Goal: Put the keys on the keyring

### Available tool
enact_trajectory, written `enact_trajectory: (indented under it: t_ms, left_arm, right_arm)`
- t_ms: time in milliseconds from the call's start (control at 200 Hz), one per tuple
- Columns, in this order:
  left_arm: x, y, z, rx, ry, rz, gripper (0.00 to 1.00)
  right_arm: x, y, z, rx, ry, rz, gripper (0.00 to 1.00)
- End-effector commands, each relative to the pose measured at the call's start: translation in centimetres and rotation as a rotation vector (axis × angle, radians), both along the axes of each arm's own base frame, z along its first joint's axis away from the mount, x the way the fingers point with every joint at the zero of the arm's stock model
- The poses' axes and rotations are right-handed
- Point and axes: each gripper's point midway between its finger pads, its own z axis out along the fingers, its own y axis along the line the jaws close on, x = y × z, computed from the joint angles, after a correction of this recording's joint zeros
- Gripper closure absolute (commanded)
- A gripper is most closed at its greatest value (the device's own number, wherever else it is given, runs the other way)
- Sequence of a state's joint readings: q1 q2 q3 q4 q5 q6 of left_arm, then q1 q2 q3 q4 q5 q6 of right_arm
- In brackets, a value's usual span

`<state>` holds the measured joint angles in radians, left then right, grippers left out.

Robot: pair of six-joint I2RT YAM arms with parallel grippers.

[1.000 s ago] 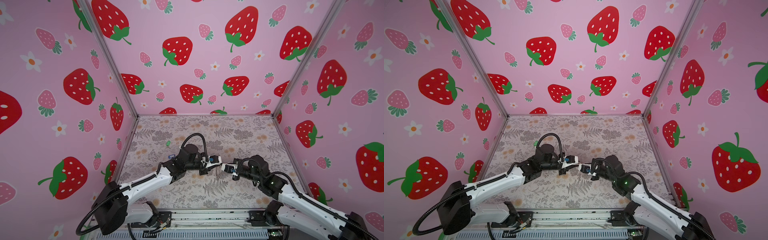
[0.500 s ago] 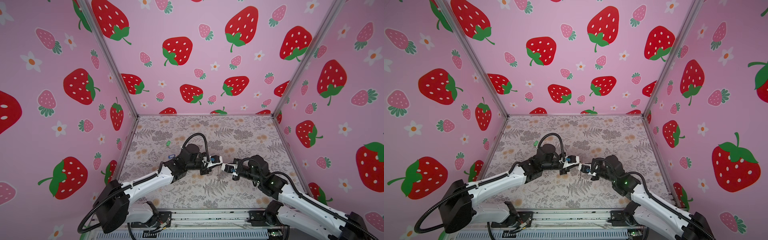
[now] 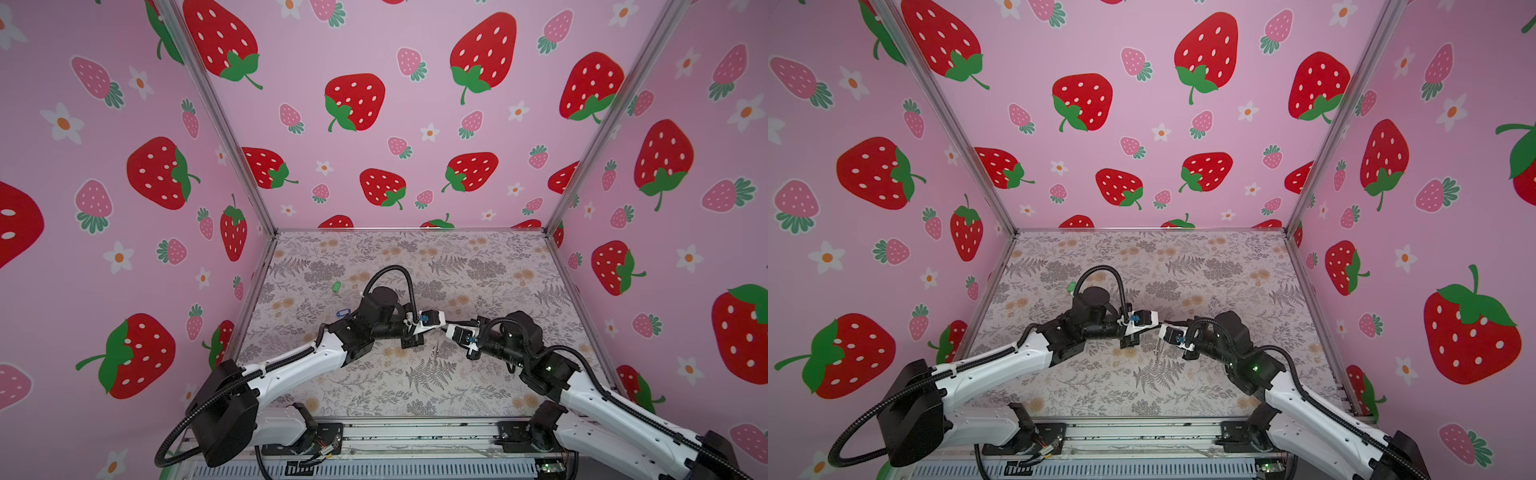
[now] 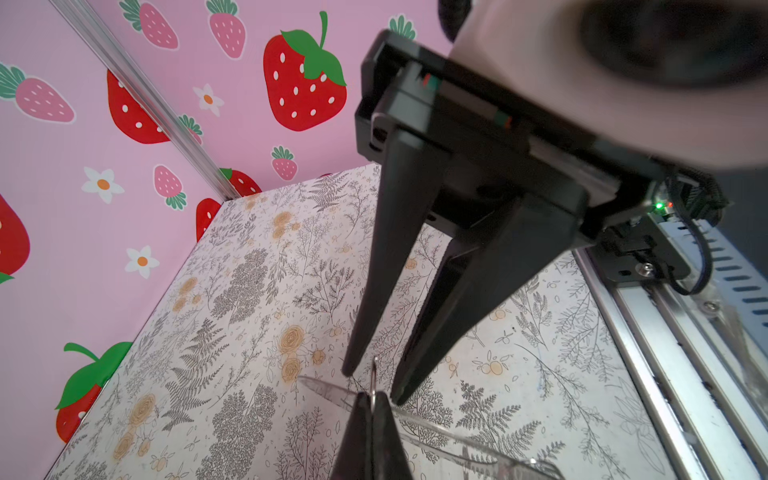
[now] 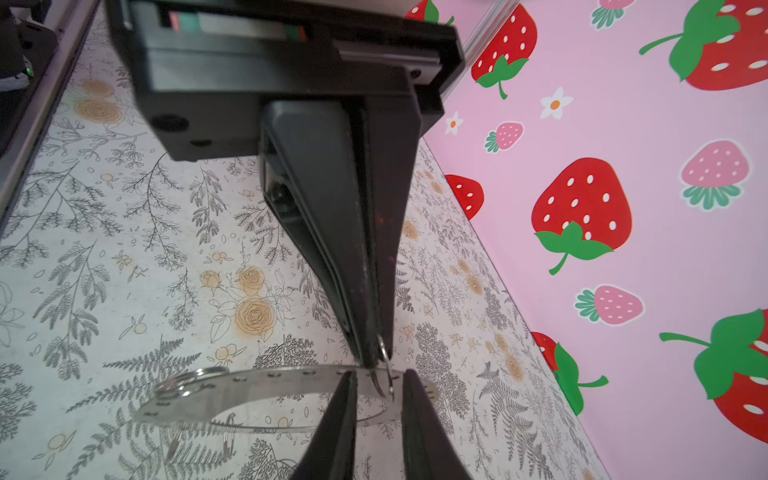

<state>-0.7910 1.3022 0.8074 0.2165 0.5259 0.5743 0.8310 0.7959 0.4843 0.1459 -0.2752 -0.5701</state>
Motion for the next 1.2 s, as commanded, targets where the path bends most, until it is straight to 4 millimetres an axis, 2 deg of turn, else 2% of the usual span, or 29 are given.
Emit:
enact_trajectory:
  t_ms: [0, 310, 961, 1196]
  left_arm:
    - [-0.8, -0.1, 2.9, -0.123, -0.023, -0.071, 1.0]
    - [-1.5, 0.3, 4.1, -0.195, 0.014, -0.168, 1.0]
    - [-1.9, 0.0, 3.5, -0.172, 0.007, -0.219, 1.0]
    - [-2.1, 0.0, 3.3, -0.161, 0.013, -0.232, 1.0]
  right_arm:
    - [-0.1, -0.4, 1.0, 0.053, -0.011, -0.016, 0.77]
    - [-0.6, -0.6, 1.7, 0.097, 0.012, 0.004, 0.78]
    - [-2.0, 0.5, 2.9, 0.12, 0.051, 0.124, 0.83]
    - [-1.8, 0.5, 3.1, 0.118, 0.041, 0.118, 0.84]
